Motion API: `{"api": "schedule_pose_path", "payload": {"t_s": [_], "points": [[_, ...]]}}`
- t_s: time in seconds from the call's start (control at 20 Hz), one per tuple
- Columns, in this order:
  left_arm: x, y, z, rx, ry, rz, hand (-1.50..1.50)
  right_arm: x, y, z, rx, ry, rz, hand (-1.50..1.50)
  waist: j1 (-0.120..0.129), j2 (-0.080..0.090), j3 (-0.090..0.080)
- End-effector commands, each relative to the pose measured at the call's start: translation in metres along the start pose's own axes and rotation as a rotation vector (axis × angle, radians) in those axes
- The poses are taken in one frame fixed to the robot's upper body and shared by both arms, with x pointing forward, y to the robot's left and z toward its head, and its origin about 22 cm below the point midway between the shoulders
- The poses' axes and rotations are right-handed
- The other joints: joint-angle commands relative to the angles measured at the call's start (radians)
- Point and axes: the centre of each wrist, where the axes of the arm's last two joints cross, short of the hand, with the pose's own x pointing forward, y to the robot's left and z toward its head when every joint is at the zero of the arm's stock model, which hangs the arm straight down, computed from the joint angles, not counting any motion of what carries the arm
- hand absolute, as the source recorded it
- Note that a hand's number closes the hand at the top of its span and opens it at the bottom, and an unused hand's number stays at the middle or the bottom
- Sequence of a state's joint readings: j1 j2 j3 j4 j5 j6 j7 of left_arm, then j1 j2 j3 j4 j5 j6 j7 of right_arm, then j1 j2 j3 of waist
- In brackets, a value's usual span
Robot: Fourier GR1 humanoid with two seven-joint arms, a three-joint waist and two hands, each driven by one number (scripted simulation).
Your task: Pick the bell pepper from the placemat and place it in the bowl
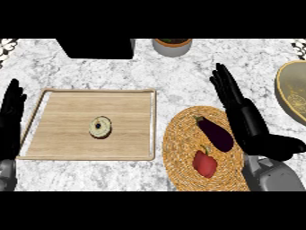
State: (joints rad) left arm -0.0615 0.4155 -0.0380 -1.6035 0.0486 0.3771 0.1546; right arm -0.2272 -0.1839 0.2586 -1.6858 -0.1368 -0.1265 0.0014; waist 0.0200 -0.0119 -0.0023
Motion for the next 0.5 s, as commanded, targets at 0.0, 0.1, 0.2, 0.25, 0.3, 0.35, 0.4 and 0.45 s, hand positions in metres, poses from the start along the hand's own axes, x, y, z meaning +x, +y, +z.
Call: {"api": "schedule_pose_path", "payload": {"t_s": [0.0, 0.1, 0.2, 0.25, 0.3, 0.35, 0.4, 0.45], "points": [[0.000, 0.008, -0.007, 0.008, -0.016, 0.010, 0.00, 0.018, 0.007, 0.015, -0.039, -0.072, 0.089, 1.50, -0.025, 0.010, 0.002], [0.009, 0.007, -0.008, -0.011, -0.021, 0.011, 0.00, 0.044, -0.006, 0.022, -0.133, -0.186, 0.245, 1.50, -0.057, -0.002, 0.000], [0.001, 0.014, -0.006, -0.012, -0.031, 0.008, 0.00, 0.053, -0.027, 0.032, -0.198, -0.263, 0.447, 1.50, -0.089, -0.013, -0.003], [0.004, 0.017, -0.008, -0.023, -0.026, 0.006, 0.00, 0.070, -0.028, 0.029, -0.255, -0.323, 0.499, 1.50, -0.102, -0.021, -0.006], [0.000, 0.013, -0.003, -0.014, -0.003, 0.005, 0.00, 0.007, -0.093, 0.051, -0.212, 0.154, 0.823, 1.50, -0.168, 0.001, -0.049], [-0.002, 0.017, -0.003, 0.005, 0.010, 0.013, 0.00, -0.005, -0.104, 0.069, -0.303, 0.268, 0.871, -1.50, -0.185, -0.002, -0.031], [-0.011, 0.018, 0.003, -0.004, 0.035, 0.010, 0.00, -0.010, -0.102, 0.080, -0.483, 0.297, 0.811, -1.50, -0.193, -0.011, -0.017], [-0.013, 0.022, 0.001, 0.011, 0.052, 0.016, 0.00, -0.016, -0.090, 0.091, -0.595, 0.282, 0.761, -1.50, -0.198, -0.014, -0.010]]}}
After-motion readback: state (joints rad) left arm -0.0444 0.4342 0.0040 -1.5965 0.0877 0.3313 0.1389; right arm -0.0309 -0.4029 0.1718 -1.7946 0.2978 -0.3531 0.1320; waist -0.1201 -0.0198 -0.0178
